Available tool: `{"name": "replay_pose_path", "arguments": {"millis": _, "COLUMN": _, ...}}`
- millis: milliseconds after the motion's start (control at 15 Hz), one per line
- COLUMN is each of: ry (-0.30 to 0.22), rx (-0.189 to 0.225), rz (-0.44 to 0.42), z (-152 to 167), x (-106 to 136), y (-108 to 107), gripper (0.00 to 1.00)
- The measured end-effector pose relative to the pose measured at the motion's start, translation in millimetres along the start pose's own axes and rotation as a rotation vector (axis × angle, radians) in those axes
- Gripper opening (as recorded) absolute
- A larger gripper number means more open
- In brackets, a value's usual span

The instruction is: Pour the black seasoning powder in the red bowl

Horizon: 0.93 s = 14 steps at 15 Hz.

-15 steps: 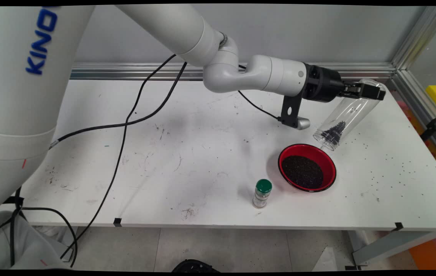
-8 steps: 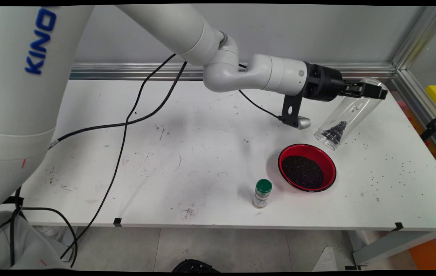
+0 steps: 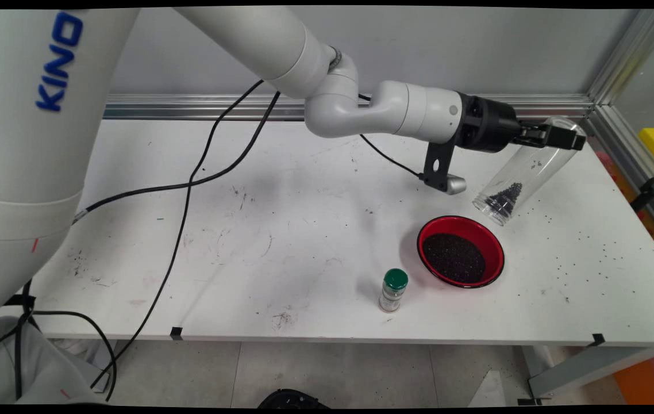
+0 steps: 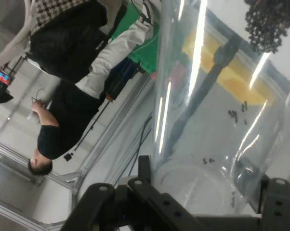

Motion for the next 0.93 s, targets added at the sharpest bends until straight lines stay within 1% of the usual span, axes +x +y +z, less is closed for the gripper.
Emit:
{"name": "replay_pose_path", "arguments": {"millis": 267, "ry": 0.016, "rx": 0.026, "rz": 0.040, "z": -3.0, "x": 2.1, "y": -0.4, "gripper": 0.00}}
{"name": "replay_pose_path", "arguments": {"millis": 600, "ry": 0.043, "rx": 0.035, "rz": 0.079, "z": -8.8, "x": 9.4, "y": 10.4, "gripper": 0.00}}
{"name": "replay_pose_path", "arguments": {"millis": 933, "ry": 0.048, "rx": 0.046, "rz": 0.109, "z": -11.9, "x": 12.6, "y": 16.3, "gripper": 0.00}}
